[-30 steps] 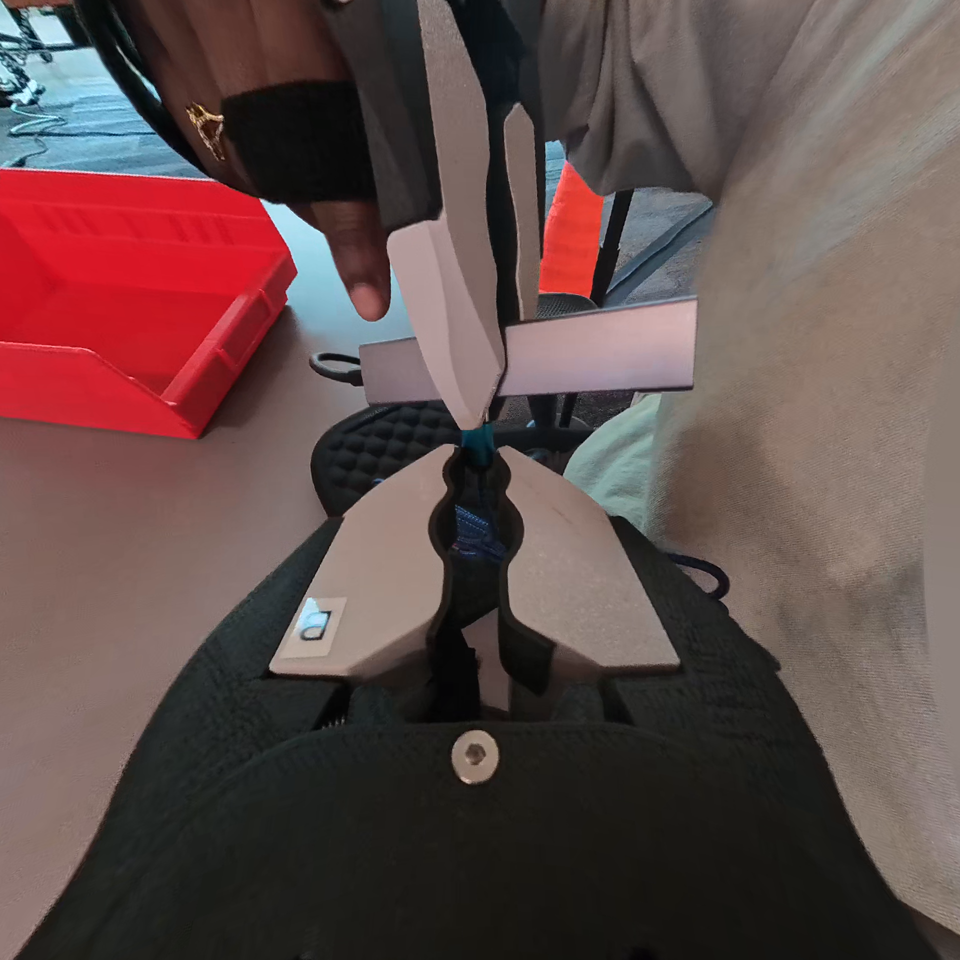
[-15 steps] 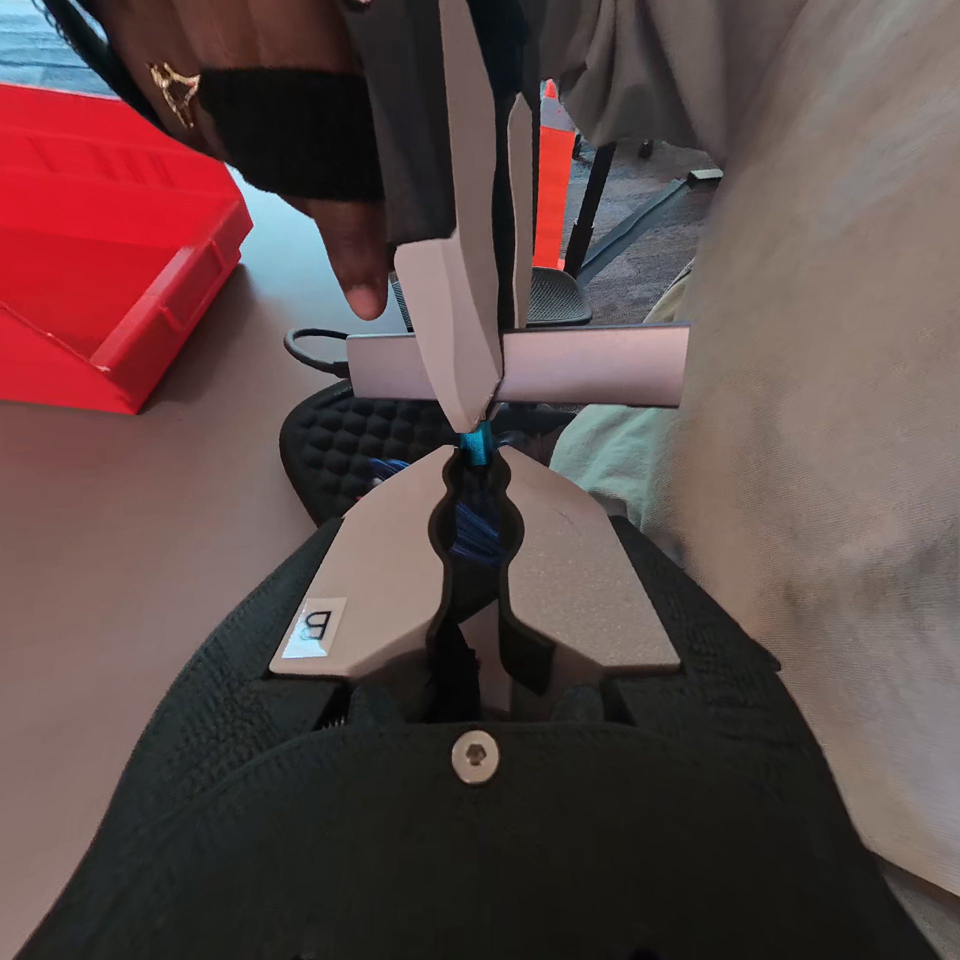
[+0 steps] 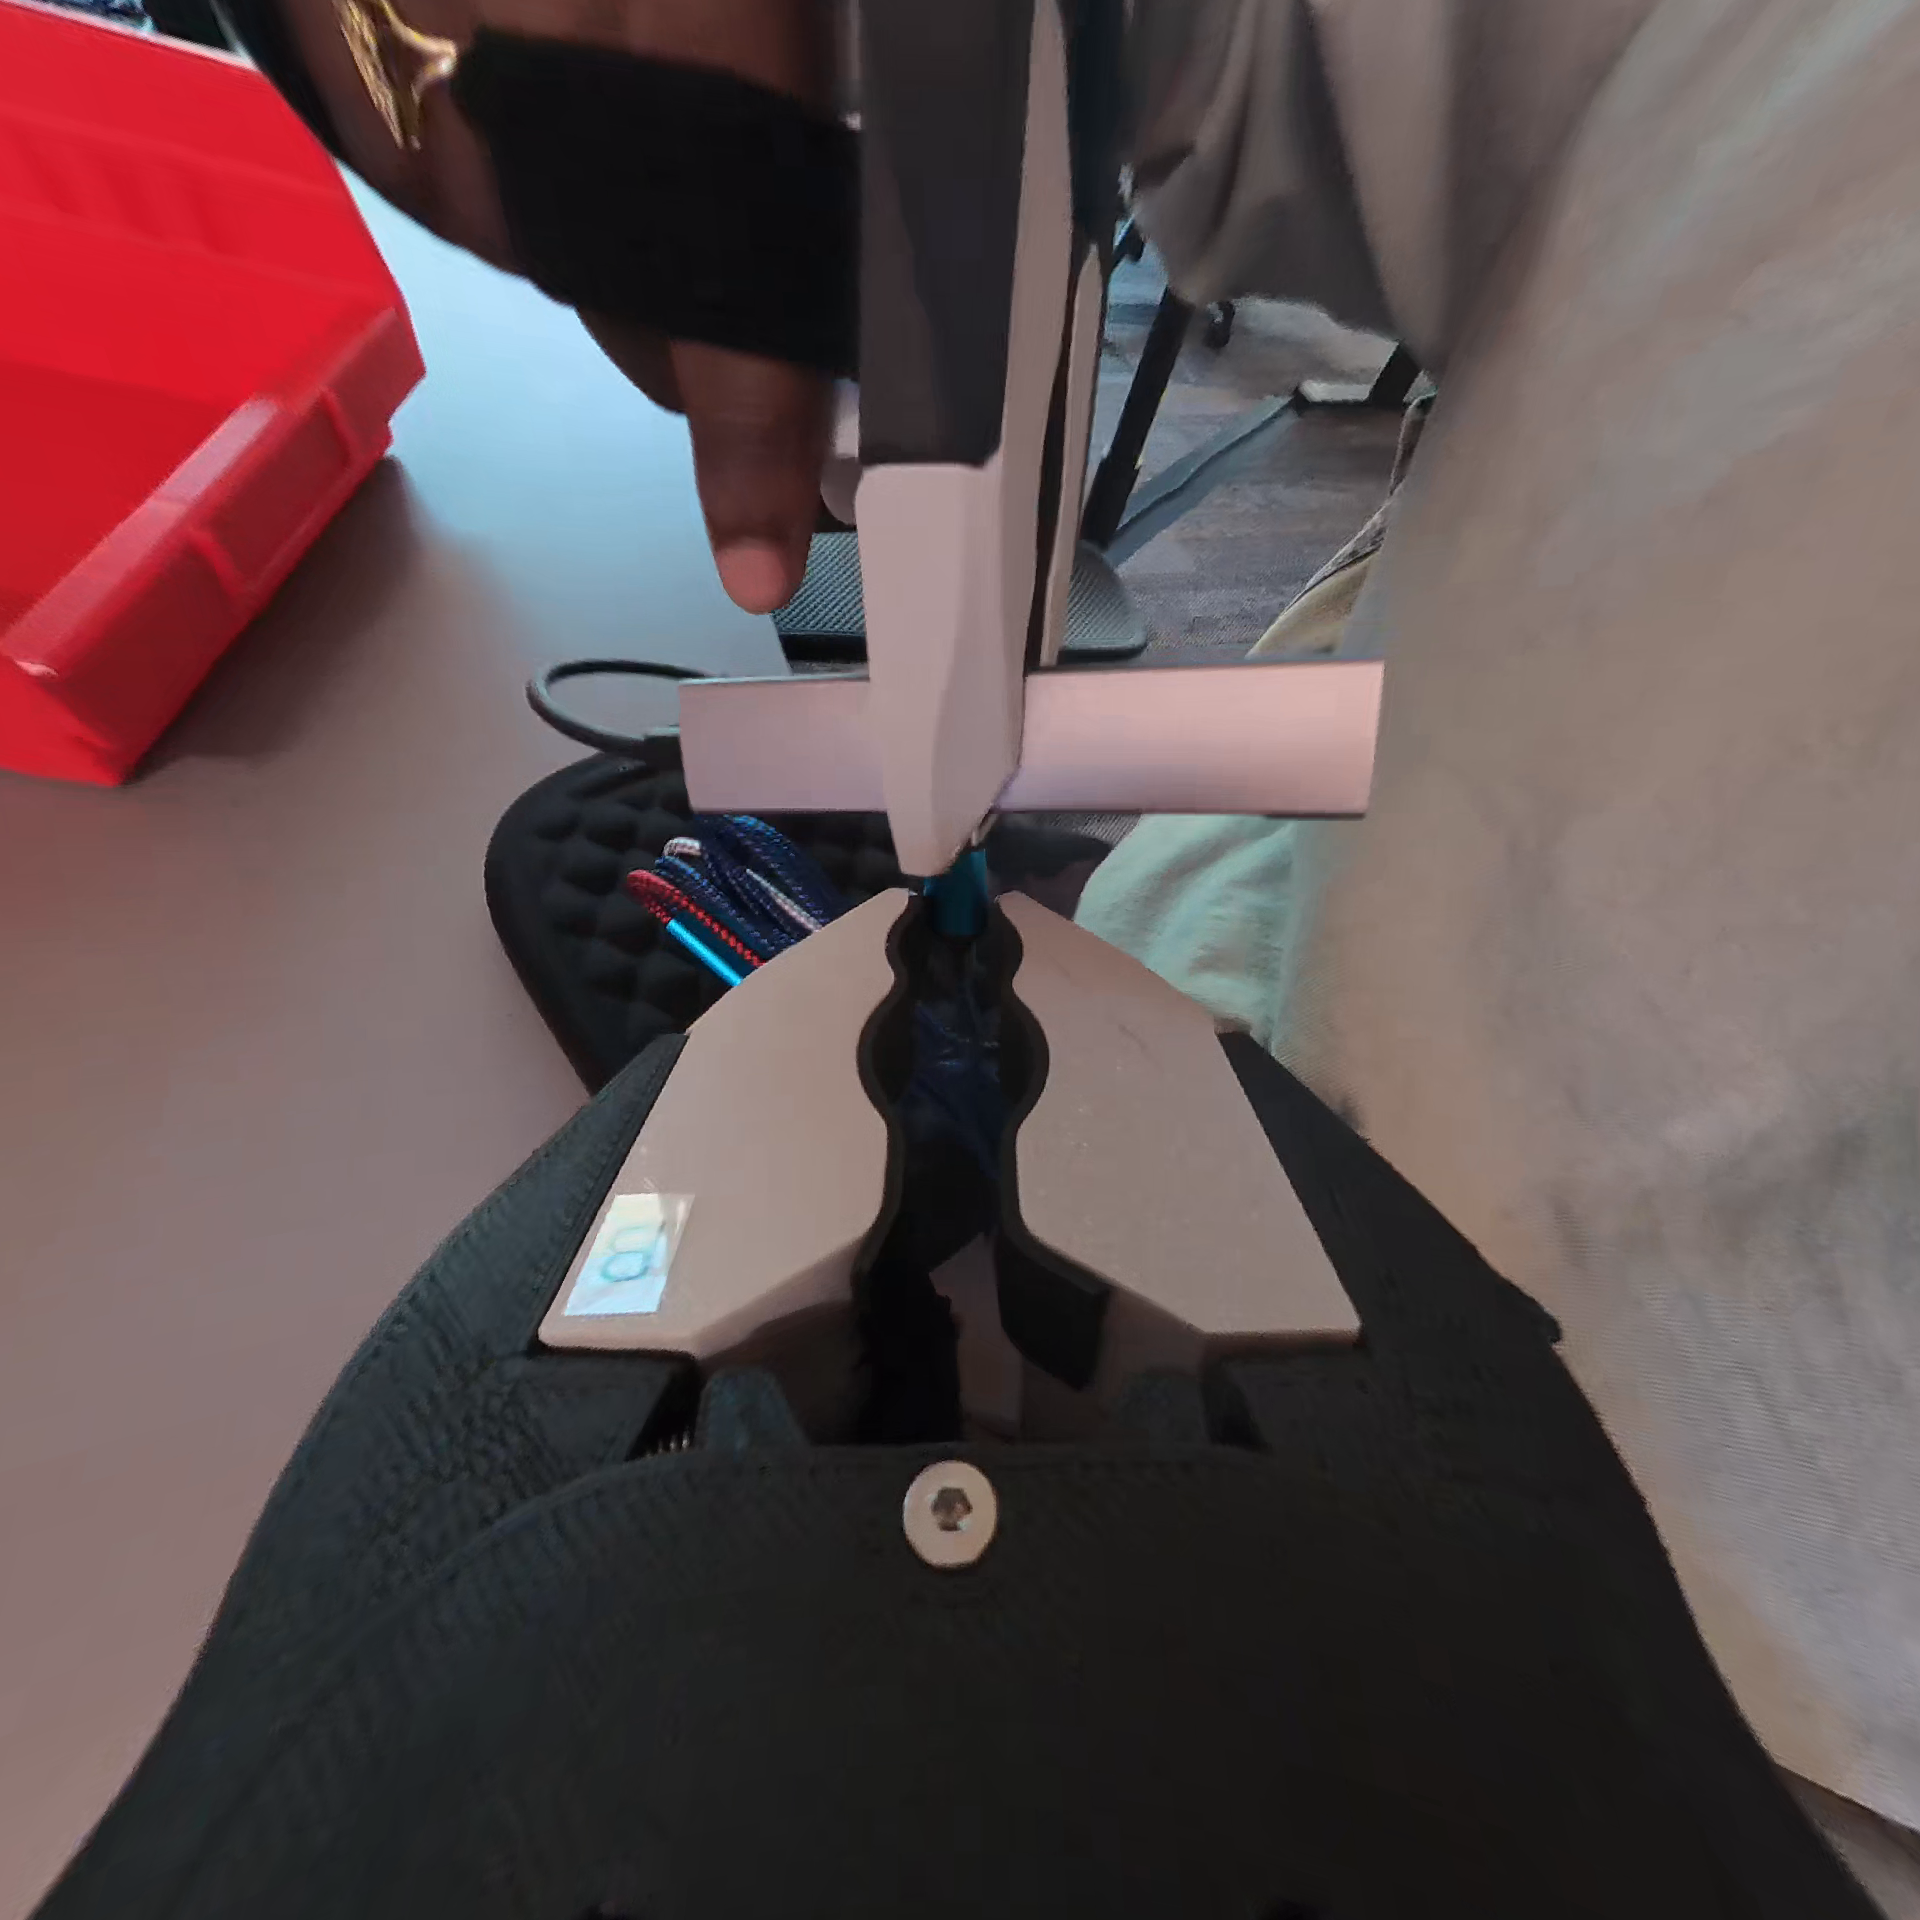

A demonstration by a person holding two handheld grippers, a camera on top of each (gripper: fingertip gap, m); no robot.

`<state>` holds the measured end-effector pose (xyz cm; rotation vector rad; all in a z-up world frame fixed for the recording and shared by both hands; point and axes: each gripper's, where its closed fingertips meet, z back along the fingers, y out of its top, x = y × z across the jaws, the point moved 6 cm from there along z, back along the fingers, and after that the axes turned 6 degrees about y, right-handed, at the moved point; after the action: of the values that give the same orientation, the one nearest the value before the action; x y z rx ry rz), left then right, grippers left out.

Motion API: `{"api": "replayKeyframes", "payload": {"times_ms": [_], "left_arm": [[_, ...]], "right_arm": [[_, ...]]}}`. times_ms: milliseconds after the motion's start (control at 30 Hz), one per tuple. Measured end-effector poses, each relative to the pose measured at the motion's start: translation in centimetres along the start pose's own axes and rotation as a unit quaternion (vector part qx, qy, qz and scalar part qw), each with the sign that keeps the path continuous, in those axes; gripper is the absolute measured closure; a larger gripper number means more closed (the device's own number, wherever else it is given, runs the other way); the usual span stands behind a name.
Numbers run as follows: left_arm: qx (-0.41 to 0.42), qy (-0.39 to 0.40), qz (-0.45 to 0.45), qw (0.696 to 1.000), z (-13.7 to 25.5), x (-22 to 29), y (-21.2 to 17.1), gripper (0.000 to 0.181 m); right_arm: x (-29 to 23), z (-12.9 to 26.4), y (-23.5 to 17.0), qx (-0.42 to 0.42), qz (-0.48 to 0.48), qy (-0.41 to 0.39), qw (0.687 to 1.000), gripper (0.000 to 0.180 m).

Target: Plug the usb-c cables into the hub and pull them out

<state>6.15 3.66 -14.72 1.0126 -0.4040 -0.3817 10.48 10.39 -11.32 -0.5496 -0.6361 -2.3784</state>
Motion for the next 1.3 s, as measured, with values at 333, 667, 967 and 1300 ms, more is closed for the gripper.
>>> {"api": "replayKeyframes", "payload": {"times_ms": [333, 667, 967, 1300], "left_arm": [[-0.001, 0.025, -0.027, 0.999, -0.6, -0.6, 0.0, 0.171], [0.023, 0.008, 0.017, 1.000, -1.6, -2.1, -0.8, 0.171], [0.053, -0.023, 0.050, 0.997, -1.8, -2.4, -0.9, 0.160], [0.038, 0.013, 0.013, 0.999, -1.0, -2.4, -1.3, 0.171]], "right_arm": [[-0.6, -0.6, -0.2, -0.074, 0.026, 0.028, 0.997, 0.171], [-1.9, -1.6, -1.5, -0.167, 0.031, -0.047, 0.984, 0.171], [-2.4, -1.2, -1.6, -0.129, 0.009, -0.073, 0.989, 0.171], [-2.3, -0.9, -1.7, -0.119, 0.007, -0.085, 0.989, 0.171]]}}
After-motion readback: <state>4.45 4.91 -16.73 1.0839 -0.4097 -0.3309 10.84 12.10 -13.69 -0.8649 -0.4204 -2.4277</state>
